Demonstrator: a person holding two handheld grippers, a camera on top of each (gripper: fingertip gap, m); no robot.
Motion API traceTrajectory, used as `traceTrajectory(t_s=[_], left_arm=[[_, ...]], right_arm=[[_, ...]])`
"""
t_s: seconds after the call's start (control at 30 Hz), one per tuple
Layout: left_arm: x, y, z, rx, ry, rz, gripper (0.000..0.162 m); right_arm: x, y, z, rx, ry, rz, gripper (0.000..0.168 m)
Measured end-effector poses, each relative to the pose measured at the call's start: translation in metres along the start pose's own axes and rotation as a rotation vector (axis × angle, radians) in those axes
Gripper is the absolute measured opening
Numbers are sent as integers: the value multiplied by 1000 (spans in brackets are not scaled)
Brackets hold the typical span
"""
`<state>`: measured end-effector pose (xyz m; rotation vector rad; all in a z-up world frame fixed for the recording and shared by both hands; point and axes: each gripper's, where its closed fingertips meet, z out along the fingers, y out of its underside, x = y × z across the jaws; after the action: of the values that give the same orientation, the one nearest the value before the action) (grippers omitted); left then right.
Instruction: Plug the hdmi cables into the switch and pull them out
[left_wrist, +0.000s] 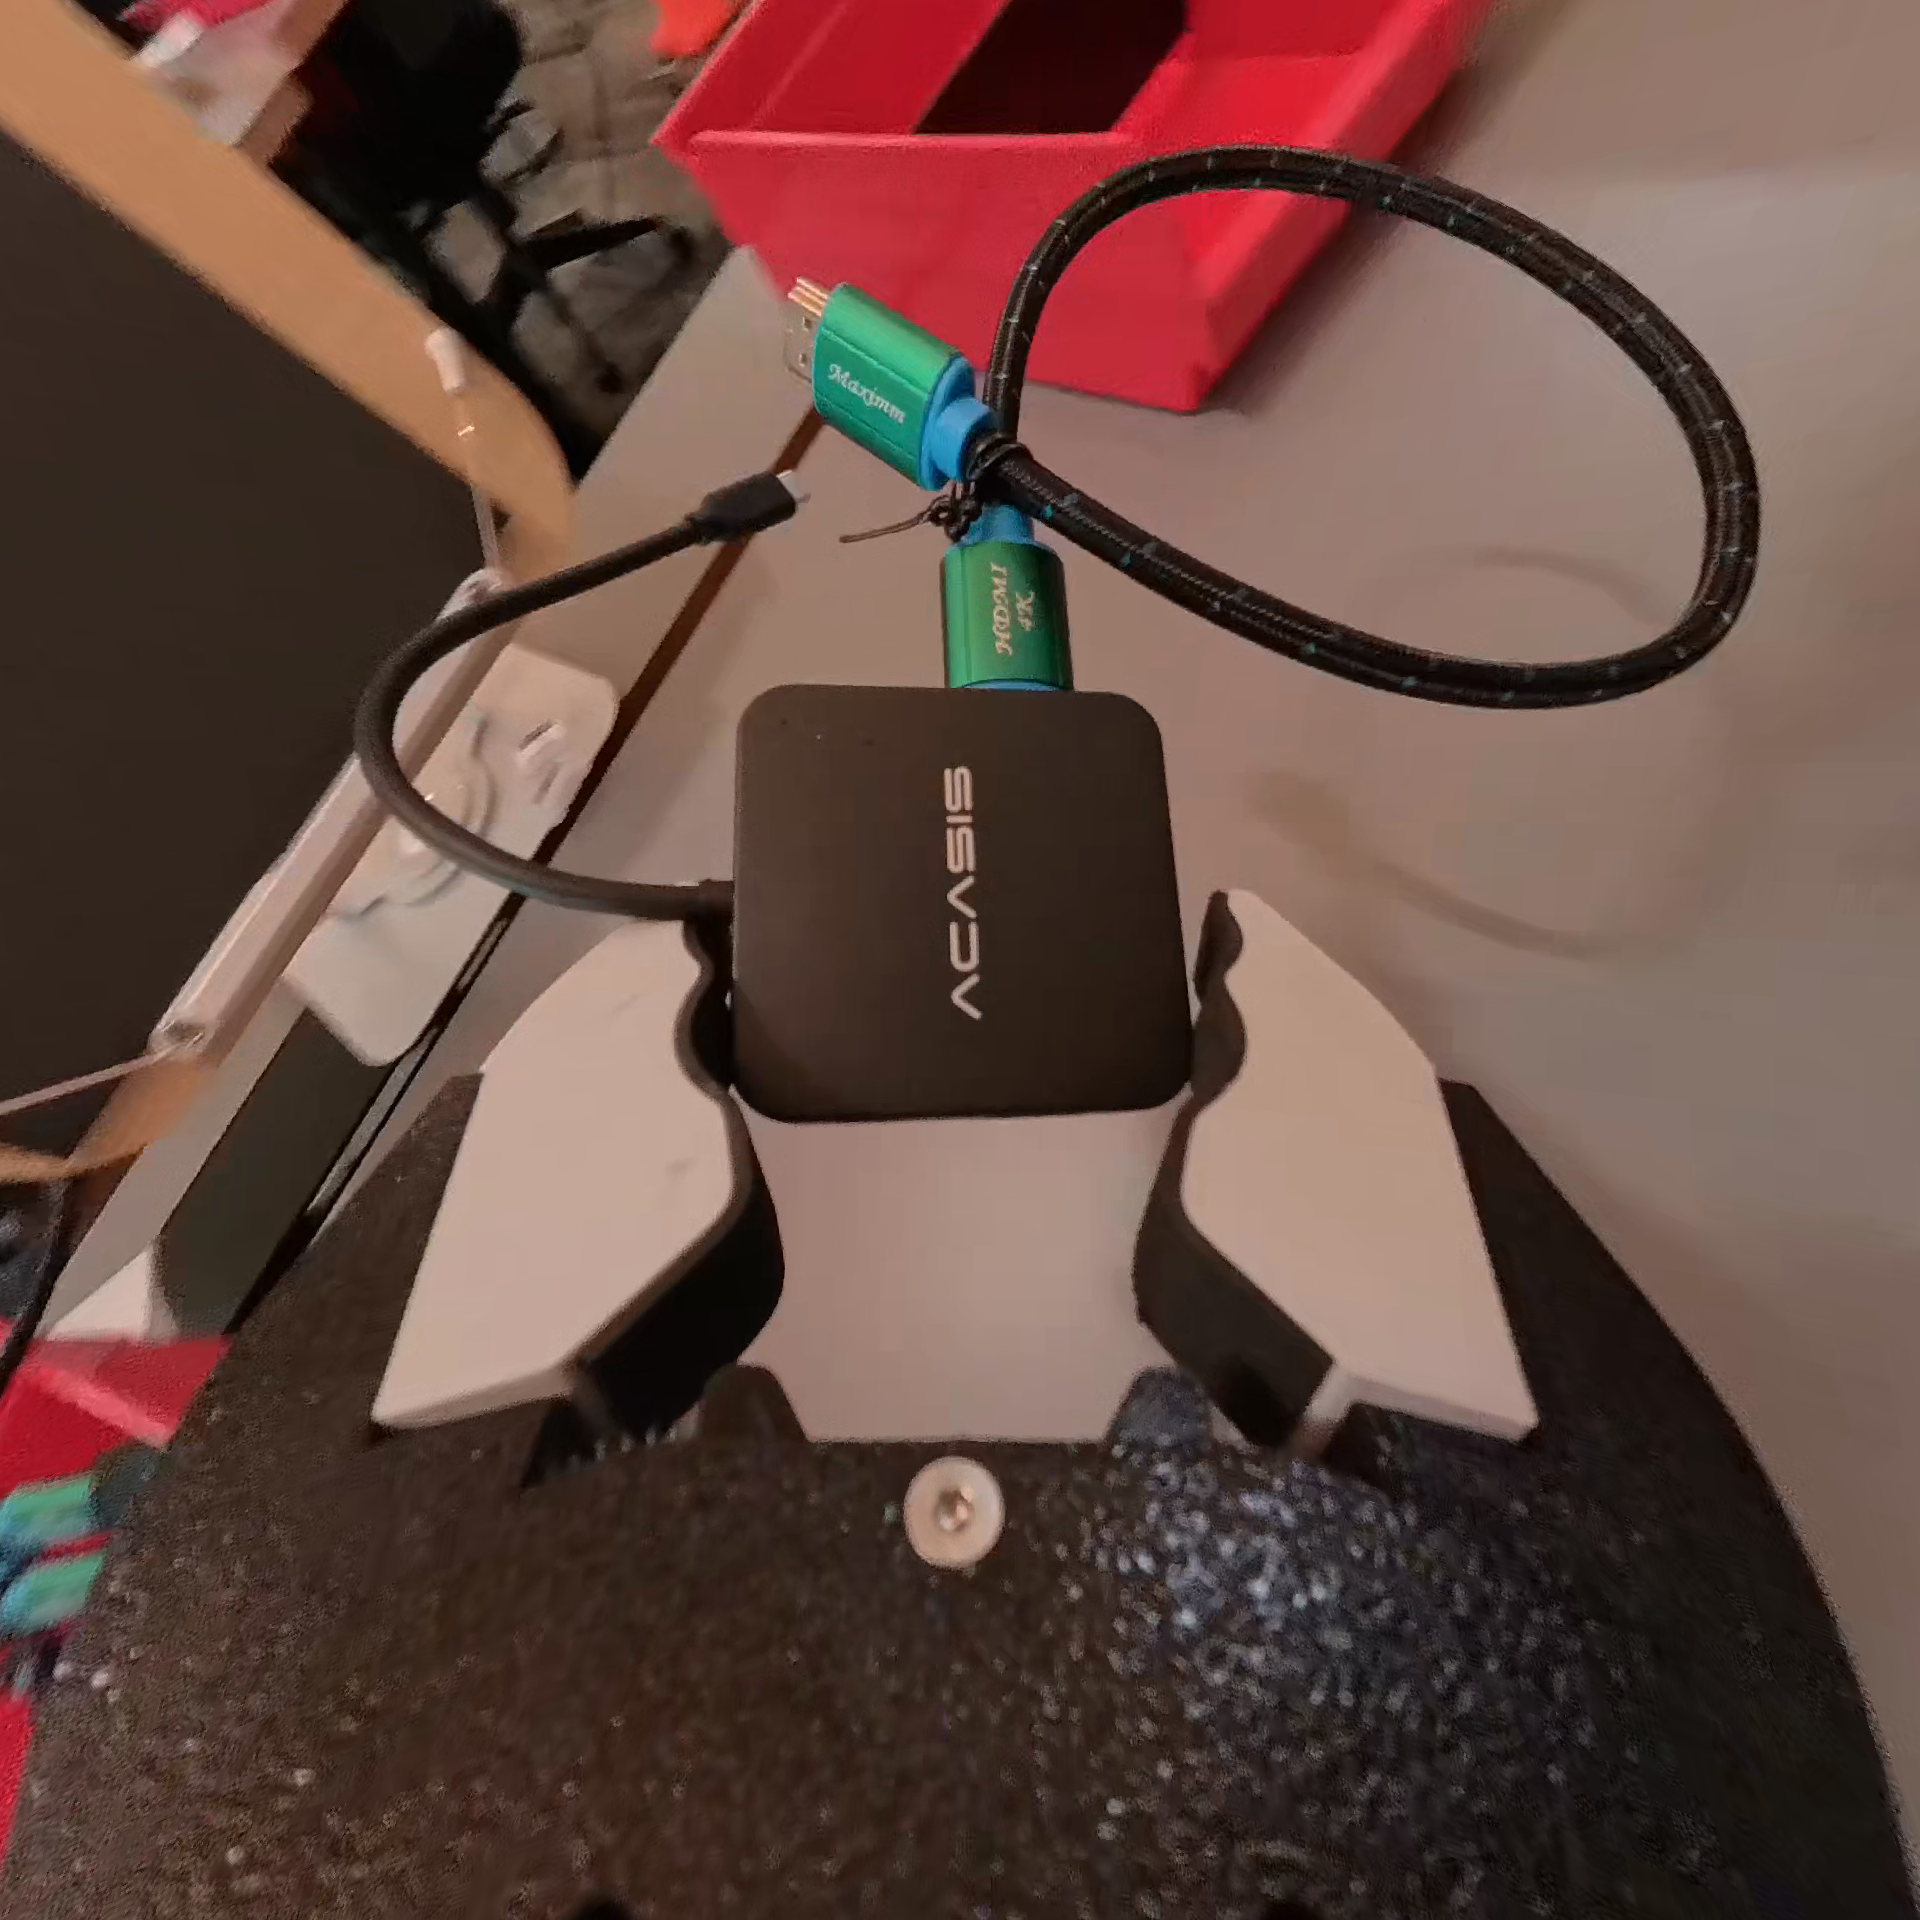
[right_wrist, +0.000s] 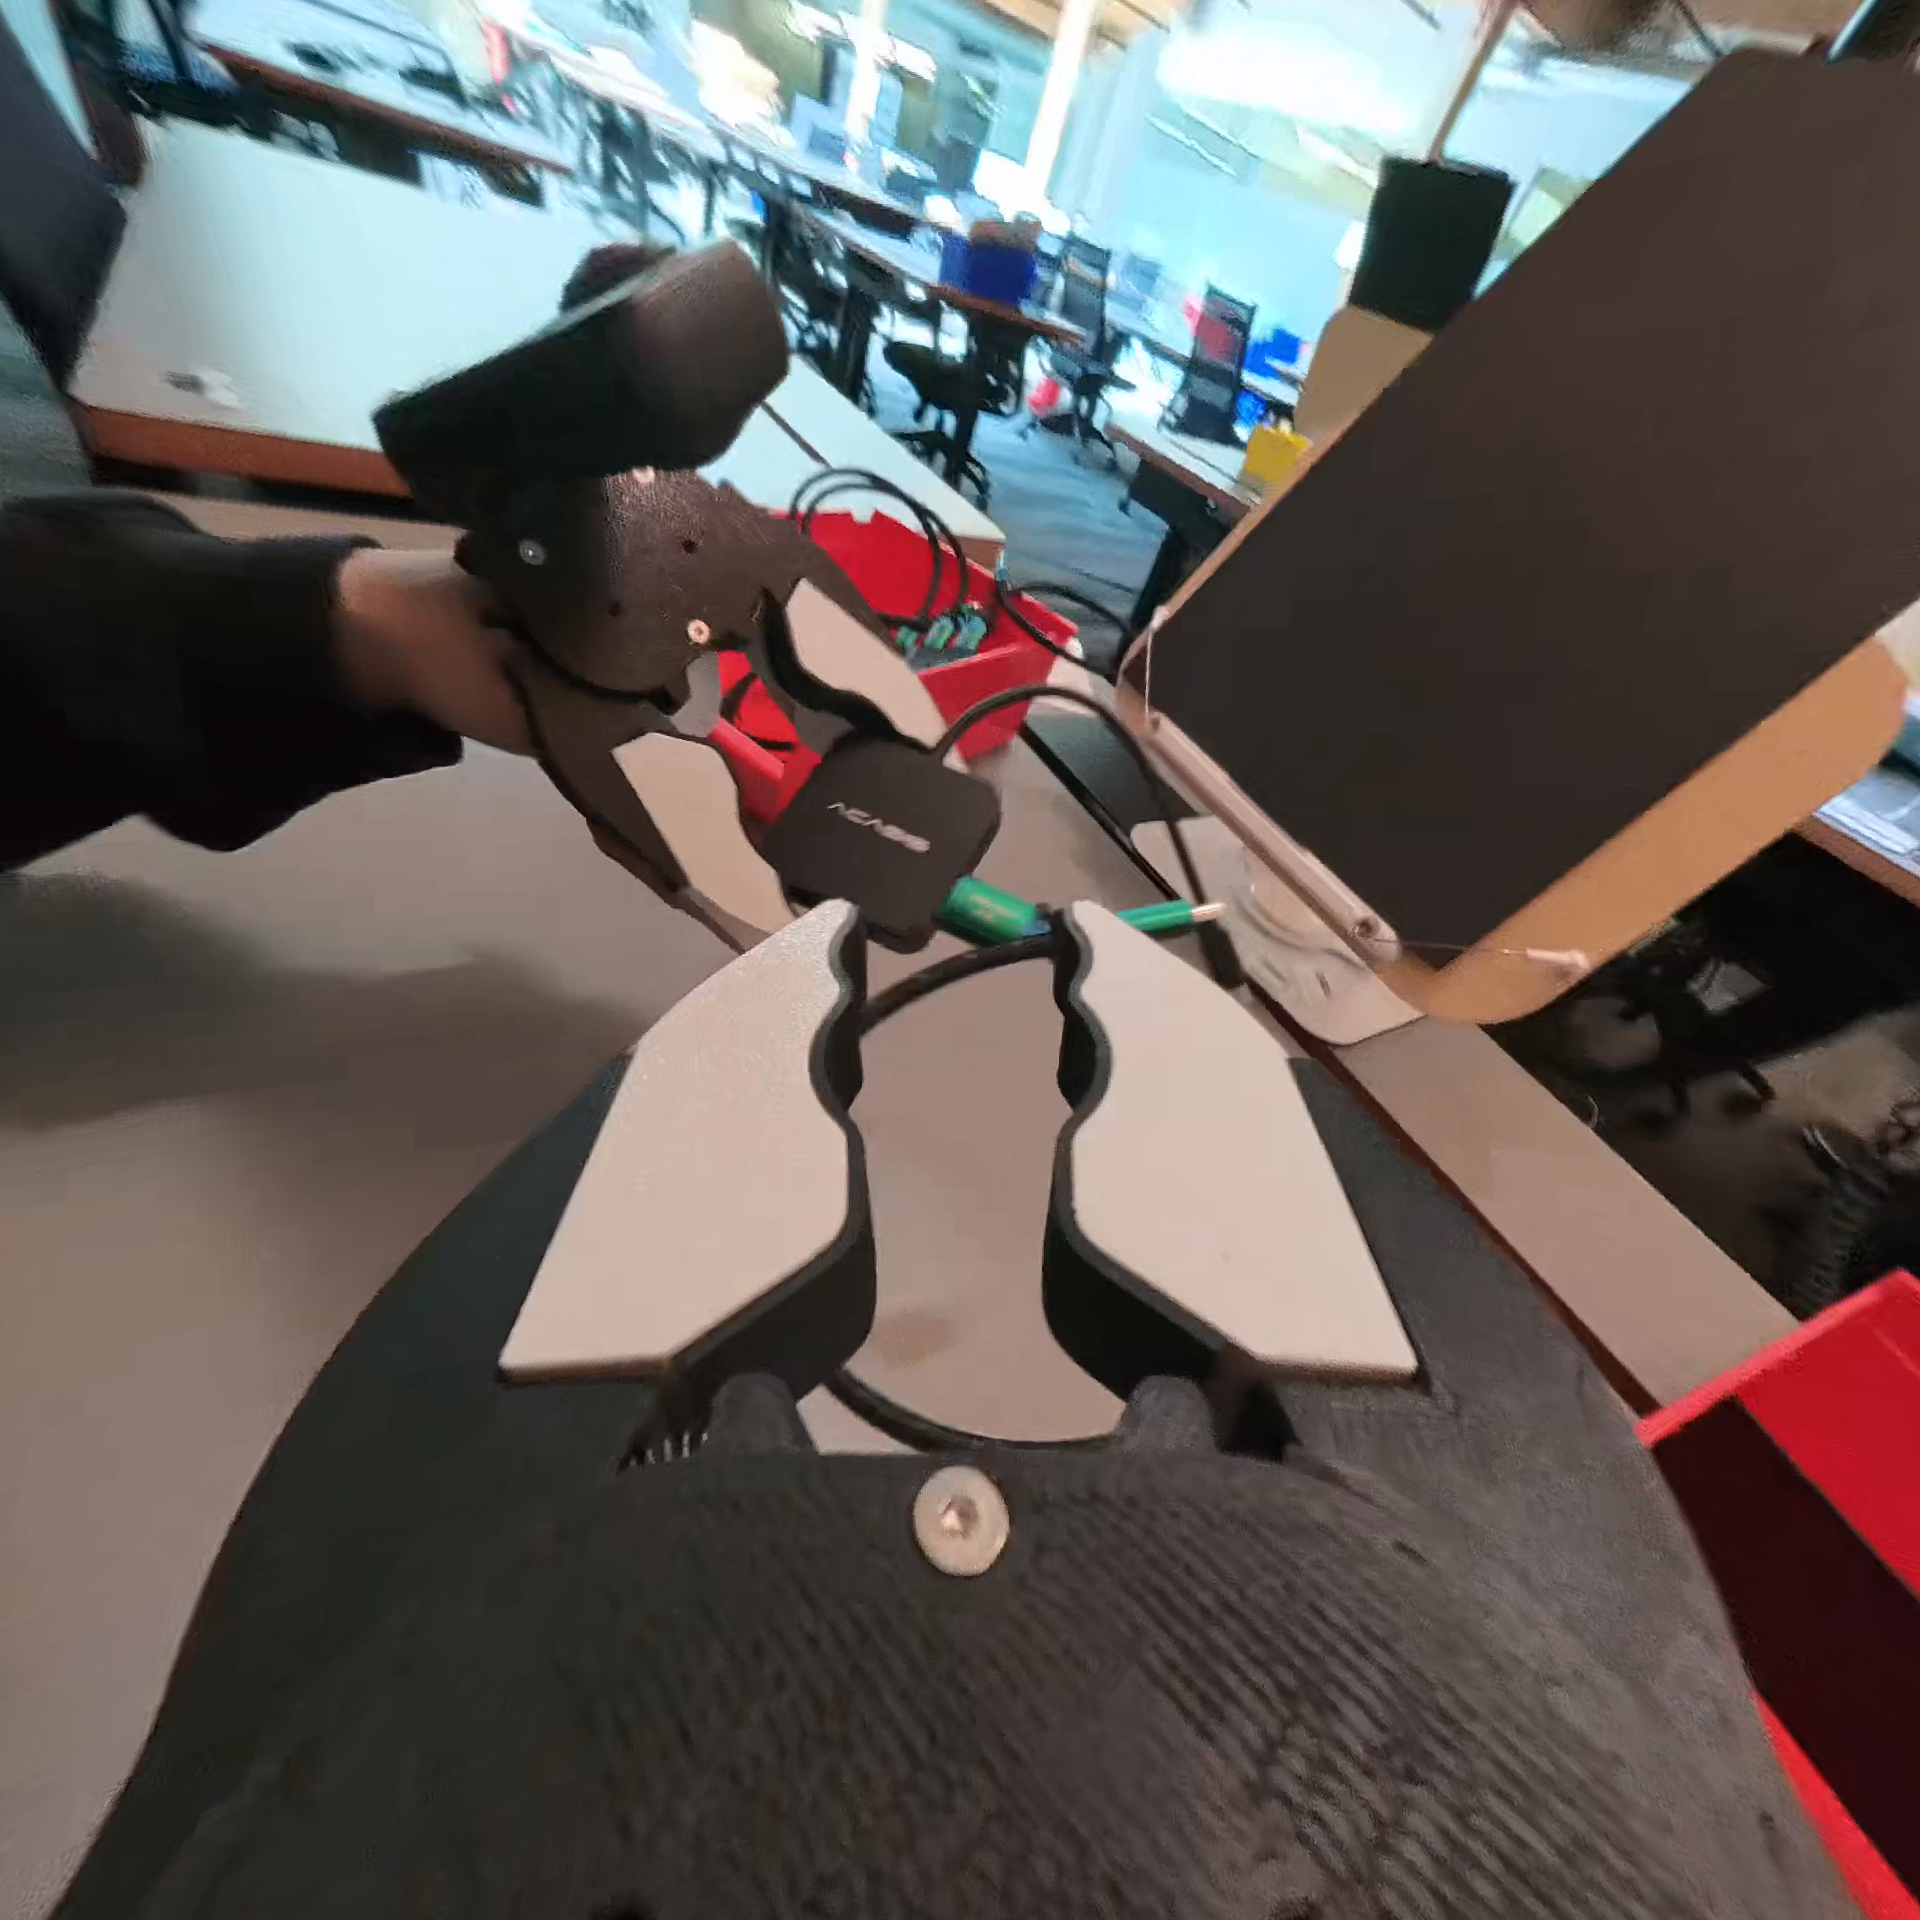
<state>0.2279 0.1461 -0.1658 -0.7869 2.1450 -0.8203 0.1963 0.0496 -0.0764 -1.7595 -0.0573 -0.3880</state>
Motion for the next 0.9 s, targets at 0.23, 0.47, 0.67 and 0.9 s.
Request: traceTrajectory(t_s=[0.23,0.47,0.67,0.9], left_arm=[[20,-11,-24,94,272,95,86],[29,-28,-33,83,348,226,86],[37,-24,-36,71,408,274,85],[42,-25,-33,135,481,284,85]], right_arm=[[15,-11,-23,-64,-183,-256,45],[-21,21,22,-264,-359,-359,52],[-26,27,29,-178,-399,-250,39],[-26,35,24,-160,-431,-253,24]])
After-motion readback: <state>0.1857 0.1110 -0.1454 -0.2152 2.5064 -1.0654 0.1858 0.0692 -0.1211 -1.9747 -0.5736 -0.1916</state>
